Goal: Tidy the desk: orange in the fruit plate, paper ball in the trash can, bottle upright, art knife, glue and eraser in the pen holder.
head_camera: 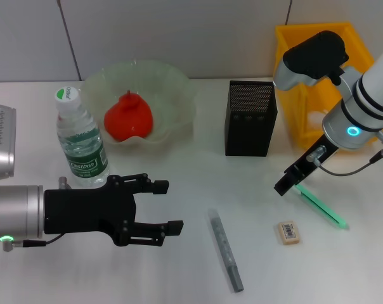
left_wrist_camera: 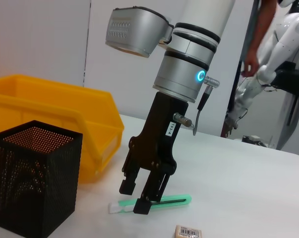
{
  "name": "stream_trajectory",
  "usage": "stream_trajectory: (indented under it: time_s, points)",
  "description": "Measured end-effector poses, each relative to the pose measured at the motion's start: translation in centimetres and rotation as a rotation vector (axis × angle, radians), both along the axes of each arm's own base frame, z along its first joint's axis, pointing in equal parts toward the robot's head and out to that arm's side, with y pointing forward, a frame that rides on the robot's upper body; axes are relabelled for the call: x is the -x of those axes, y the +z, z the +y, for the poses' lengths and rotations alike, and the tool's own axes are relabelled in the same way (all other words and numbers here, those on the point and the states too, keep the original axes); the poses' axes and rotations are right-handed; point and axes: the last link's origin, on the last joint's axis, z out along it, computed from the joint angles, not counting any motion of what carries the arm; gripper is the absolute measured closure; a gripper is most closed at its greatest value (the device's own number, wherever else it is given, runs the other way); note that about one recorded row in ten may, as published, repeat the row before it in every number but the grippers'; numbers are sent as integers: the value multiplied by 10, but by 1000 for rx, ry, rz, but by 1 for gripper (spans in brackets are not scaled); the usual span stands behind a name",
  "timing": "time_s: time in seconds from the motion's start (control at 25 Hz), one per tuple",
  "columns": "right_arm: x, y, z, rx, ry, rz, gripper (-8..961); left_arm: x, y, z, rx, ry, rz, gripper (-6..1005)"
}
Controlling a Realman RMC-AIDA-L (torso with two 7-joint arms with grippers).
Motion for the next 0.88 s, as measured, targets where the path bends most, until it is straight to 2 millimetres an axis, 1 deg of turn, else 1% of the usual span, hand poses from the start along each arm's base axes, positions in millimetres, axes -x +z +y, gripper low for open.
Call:
stream_trajectory:
  time_s: [0.48, 0.88]
  points:
    - [-1, 0, 0, -2, -2, -2, 459, 1, 0, 0, 0, 2, 0, 153]
    - [-4, 1, 0, -6, -3, -8, 463, 1, 0, -1, -1, 4, 0, 153]
